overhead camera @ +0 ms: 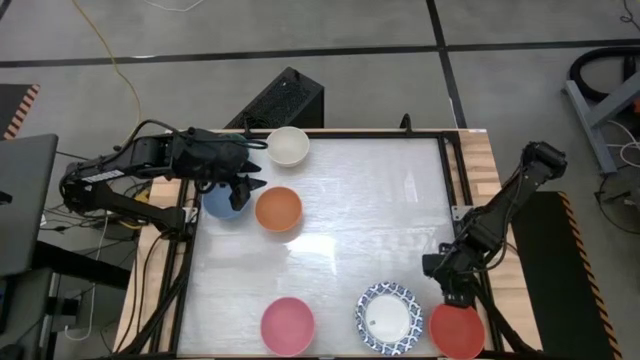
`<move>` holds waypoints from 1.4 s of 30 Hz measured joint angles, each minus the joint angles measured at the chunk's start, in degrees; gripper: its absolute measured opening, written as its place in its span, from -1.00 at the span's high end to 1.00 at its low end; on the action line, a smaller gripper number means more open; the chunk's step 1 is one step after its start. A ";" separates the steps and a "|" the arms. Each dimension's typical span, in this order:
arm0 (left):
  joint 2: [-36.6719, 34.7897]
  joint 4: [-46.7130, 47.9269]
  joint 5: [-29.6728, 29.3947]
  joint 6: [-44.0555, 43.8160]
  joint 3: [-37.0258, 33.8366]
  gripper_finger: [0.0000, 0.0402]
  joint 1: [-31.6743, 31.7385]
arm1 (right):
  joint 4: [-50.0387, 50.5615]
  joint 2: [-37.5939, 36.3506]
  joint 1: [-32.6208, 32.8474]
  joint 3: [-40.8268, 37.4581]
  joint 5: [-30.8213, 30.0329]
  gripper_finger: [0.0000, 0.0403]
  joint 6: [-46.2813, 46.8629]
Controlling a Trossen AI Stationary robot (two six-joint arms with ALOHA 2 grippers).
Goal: Nest bowls inside each other
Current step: Stack the orange bowl on top of the other white paper bowl
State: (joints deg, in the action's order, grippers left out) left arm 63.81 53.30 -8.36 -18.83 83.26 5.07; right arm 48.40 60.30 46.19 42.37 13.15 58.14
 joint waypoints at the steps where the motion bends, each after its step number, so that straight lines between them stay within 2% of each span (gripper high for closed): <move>1: 0.00 0.00 0.00 -0.02 0.00 0.01 0.01 | 0.01 0.02 0.00 0.00 -0.09 0.14 -0.31; 6: 0.00 0.00 -0.08 -0.02 0.00 0.01 0.00 | -0.51 0.26 0.65 0.00 -2.61 -0.06 -1.47; 10: -0.02 -0.12 -1.33 -0.48 -0.73 0.01 0.00 | -2.13 1.93 1.97 0.00 -3.30 -0.15 -3.04; 23: 0.07 -0.52 -1.46 -2.93 -4.74 0.01 0.01 | -3.51 6.85 5.83 0.00 -2.54 -0.17 -2.76; 33: 0.07 -0.52 -1.36 -3.41 -4.85 0.01 0.00 | -5.79 15.31 7.40 -0.02 -1.60 -0.16 -2.66; 37: 0.07 -0.52 -1.36 -3.34 -4.85 0.01 0.01 | -5.55 17.33 7.30 -0.01 0.40 -0.04 -2.55; 42: 0.07 -0.50 -1.36 -3.30 -4.85 0.01 -0.01 | -5.57 17.71 7.30 0.00 0.81 0.35 -2.09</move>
State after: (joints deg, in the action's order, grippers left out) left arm 63.88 52.80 -9.72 -22.13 78.41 5.06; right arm 42.83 78.01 53.49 42.36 13.96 56.06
